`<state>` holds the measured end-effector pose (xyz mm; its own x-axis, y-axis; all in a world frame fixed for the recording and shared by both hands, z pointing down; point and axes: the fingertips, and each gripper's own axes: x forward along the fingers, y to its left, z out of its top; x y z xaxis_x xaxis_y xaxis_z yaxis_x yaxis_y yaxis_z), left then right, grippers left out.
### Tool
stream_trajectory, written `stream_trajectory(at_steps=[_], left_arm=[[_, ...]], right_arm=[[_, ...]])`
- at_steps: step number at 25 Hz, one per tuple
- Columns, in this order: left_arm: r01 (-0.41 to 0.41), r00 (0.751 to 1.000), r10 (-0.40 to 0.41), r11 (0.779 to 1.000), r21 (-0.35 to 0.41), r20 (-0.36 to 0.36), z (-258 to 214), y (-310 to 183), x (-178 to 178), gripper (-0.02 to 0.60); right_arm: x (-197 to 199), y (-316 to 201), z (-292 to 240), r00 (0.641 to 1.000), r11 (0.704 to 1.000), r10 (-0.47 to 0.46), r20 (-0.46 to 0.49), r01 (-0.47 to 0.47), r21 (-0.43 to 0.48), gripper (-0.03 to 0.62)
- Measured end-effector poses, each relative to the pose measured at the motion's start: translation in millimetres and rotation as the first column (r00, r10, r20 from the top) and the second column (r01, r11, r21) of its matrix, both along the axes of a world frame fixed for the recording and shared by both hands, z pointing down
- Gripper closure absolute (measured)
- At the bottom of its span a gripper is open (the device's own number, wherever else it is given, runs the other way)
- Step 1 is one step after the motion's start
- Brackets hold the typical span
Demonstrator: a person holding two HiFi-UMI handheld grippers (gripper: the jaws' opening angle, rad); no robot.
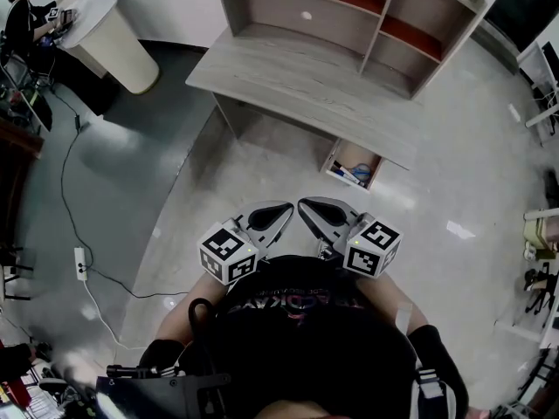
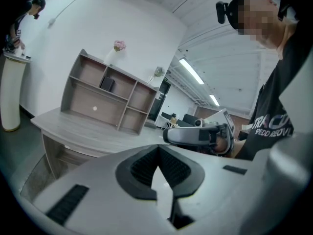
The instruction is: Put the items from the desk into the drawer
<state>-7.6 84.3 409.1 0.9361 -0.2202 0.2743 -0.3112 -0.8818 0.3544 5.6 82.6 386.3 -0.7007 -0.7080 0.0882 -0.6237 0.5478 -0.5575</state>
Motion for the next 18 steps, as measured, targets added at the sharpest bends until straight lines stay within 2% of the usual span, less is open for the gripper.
stream_trajectory(at_steps=[18], left_arm=[[-0.035, 0.999, 0.034, 0.999, -0.004, -0.011, -0.1, 0.7, 12.3, 0.571]], right_arm=[[10.4, 3.2, 2.1, 0.999, 0.999, 0.029, -0.014, -0.029, -0.014, 0.577]])
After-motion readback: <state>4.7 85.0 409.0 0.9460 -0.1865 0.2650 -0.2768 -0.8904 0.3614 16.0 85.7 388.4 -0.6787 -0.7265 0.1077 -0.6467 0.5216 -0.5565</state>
